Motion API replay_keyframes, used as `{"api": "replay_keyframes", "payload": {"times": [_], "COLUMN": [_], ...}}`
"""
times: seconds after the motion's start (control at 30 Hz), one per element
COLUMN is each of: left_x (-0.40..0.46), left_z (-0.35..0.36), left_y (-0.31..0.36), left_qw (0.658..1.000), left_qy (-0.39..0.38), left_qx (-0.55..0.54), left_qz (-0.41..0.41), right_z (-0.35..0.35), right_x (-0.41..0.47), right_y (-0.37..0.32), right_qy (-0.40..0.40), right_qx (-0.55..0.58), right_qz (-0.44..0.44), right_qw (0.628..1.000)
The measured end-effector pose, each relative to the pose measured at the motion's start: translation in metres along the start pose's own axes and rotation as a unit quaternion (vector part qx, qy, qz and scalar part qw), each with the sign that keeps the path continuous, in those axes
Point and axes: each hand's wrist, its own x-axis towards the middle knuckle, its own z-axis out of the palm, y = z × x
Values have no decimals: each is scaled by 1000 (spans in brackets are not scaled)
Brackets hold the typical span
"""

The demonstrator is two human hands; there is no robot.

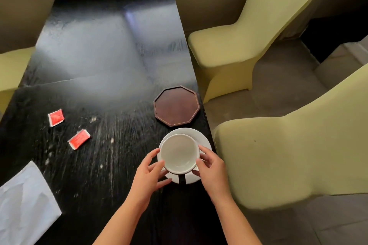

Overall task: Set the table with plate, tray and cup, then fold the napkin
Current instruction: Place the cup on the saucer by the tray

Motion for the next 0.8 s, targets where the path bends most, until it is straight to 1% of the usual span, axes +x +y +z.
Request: {"api": "replay_keyframes", "payload": {"times": [0.2,0.5,0.8], "left_x": [25,19,17], "left_z": [9,19,21], "left_y": [-4,-23,-26], "left_qw": [1000,999,998], "left_qy": [11,40,45], "left_qx": [15,15,9], "left_qz": [2,28,37], "right_z": [-1,-7,-10], "right_x": [26,33,35], "right_y": [17,34,33], "right_qy": [-6,-13,-28], "right_qx": [7,18,23], "right_qz": [-1,-21,-31], "right_qw": [1000,1000,999]}}
